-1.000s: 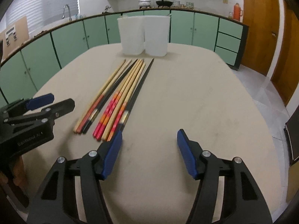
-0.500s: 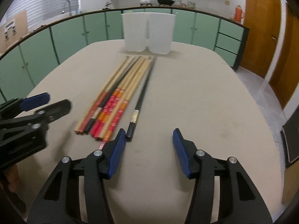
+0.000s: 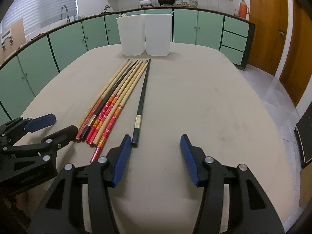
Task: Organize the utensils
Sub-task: 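Lower the right tool to the black chopstick and close on it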
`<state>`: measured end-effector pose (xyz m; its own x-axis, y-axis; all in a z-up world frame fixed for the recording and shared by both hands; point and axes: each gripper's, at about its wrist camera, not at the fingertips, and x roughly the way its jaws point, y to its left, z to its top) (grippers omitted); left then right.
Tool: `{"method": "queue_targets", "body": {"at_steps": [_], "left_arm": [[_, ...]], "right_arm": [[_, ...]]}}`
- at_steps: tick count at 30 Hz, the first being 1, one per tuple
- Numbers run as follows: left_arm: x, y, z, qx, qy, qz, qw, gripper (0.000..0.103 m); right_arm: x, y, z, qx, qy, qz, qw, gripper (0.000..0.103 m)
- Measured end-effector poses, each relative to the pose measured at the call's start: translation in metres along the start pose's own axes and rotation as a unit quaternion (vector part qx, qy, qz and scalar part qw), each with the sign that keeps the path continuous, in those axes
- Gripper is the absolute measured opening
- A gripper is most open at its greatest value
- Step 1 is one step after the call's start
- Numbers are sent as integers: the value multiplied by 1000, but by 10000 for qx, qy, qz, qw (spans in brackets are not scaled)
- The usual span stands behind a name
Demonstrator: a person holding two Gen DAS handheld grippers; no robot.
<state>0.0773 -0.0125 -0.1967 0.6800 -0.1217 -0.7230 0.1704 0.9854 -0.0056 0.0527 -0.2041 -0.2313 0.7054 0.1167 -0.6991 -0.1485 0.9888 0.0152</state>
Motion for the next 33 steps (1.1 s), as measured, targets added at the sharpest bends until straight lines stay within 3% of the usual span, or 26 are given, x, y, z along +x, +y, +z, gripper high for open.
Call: {"method": "queue_targets", "body": {"at_steps": [8,15,20,23,25,27,33], "left_arm": [[2,1,1,-74,47,65,9999,63],[5,-6,1,-20,-46,11,10000,44],[5,-11,1,26,-45,7,10000,42],[5,-13,1,45,-55,-14,10000,33],[5,-16,2,72,-82,-19,9999,22],[5,-17,2,42,-76,-117,9999,7],[1,-13,5,-35,-110,-221,9997,7]], "right_arm": [[-1,5,-2,9,-68,112,9999,51],[0,11,-3,18,-198,37,9998,39],[1,16,-4,-97,-251,-80,9996,32],[2,16,-3,-117,-248,-45,9996,20],[3,15,-2,-98,-235,20,9997,9],[3,13,-1,-41,-215,108,9997,6],[-1,6,2,100,-222,289,9993,6]]}}
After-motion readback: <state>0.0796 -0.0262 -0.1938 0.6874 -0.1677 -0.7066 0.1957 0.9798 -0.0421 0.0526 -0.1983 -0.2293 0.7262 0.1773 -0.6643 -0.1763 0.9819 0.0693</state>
